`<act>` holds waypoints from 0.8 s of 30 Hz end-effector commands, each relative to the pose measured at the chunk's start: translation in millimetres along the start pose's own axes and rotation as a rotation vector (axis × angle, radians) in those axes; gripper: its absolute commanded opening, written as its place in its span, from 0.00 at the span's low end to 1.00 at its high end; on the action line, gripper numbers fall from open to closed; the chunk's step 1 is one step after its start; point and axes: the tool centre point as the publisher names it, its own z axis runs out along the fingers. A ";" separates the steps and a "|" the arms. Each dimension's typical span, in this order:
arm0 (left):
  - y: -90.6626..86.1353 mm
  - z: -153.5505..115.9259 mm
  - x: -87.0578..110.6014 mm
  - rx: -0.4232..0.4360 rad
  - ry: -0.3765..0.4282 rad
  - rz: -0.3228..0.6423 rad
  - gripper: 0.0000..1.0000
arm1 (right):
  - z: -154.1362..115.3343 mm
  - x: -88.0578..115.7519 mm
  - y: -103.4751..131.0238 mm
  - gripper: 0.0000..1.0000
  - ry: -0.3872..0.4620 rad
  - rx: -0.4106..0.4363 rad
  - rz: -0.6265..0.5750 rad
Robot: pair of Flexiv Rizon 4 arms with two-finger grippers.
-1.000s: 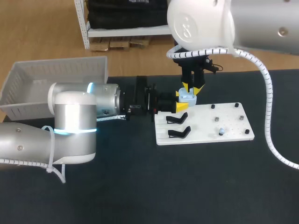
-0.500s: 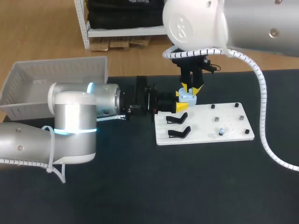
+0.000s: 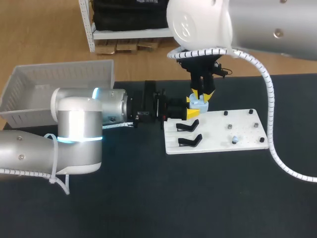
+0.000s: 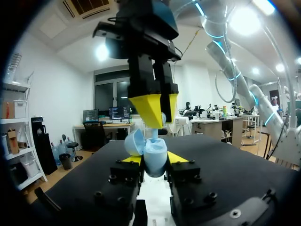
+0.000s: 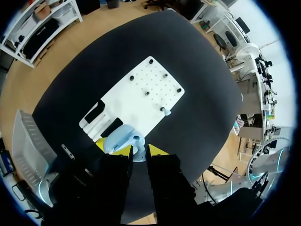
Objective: Pick up each earbud case from the left stands, insert the matching earbuds, close the lid, and place the case in the box.
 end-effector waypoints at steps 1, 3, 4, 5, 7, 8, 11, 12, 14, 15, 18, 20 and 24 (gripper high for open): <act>-1.9 0.0 0.7 -0.007 -0.003 0.004 0.00 | 1.0 -0.3 0.3 0.00 0.002 0.005 0.002; -1.9 0.0 0.7 -0.007 -0.003 0.004 0.00 | 1.7 -1.0 0.3 0.00 0.003 0.007 0.002; -1.9 0.0 0.7 -0.007 -0.003 0.004 0.00 | 1.8 -1.0 0.2 0.00 0.003 0.007 0.002; -1.9 0.0 0.7 -0.007 -0.003 0.004 0.00 | 1.9 -1.0 0.0 0.00 0.003 0.007 0.002; -1.9 0.0 0.7 -0.007 -0.003 0.004 0.00 | 2.7 -0.8 -0.7 0.00 0.003 0.006 0.002; -1.9 0.0 0.7 -0.007 -0.003 0.004 0.00 | 3.4 -1.0 -0.7 0.00 0.003 0.007 0.001; -1.9 0.0 0.7 -0.007 -0.003 0.004 0.00 | 5.3 -1.4 -0.8 0.00 0.002 0.008 -0.001; -1.9 0.0 0.7 -0.007 -0.003 0.004 0.00 | 6.0 -1.2 -1.1 0.00 0.001 0.010 -0.002; -1.9 0.0 0.7 -0.007 -0.003 0.004 0.00 | 6.6 -1.1 -1.2 0.00 0.001 0.011 -0.002; -1.9 0.0 0.7 -0.007 -0.003 0.004 0.00 | 6.9 -1.2 -1.3 0.00 0.000 0.011 -0.003; -1.9 0.0 0.7 -0.007 -0.003 0.004 0.00 | 8.1 -1.3 -1.5 0.00 -0.002 0.013 -0.003; -1.9 0.0 0.7 -0.007 -0.003 0.004 0.00 | 9.0 -1.4 -1.6 0.00 -0.004 0.015 -0.003; -1.9 0.0 0.7 -0.007 -0.003 0.004 0.00 | 11.3 -1.1 -1.5 0.00 -0.008 0.018 -0.003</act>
